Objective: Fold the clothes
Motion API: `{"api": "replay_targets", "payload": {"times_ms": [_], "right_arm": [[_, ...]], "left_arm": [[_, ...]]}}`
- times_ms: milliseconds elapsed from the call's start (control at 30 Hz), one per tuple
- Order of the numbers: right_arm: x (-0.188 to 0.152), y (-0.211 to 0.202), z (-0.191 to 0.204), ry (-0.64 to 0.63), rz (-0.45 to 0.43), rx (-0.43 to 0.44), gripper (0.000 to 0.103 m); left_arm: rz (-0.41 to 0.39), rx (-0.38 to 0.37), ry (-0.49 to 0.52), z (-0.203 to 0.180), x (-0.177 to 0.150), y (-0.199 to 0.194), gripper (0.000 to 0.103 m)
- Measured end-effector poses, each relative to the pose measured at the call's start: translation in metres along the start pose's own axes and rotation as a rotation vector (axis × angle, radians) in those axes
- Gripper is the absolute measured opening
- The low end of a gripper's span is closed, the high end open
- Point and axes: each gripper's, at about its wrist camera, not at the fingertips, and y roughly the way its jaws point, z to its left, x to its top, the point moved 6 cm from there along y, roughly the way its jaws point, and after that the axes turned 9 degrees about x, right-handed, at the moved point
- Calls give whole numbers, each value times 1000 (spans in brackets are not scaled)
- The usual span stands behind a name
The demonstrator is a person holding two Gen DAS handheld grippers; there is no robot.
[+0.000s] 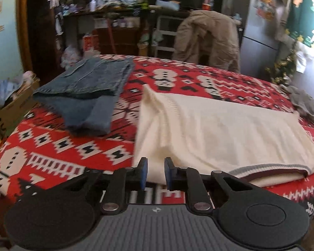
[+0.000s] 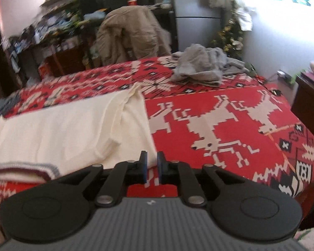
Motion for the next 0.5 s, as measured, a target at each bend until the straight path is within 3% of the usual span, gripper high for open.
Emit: {"api": "replay_targets", "payload": {"times_ms": [367,500], "right_arm": [[3,3,-5,48,-3,12,12],[5,1,-3,53,-18,16,13]], "left_arm": [[48,46,24,3,-9,2,10],[20,51,-20,9,-4,-9,9]]}}
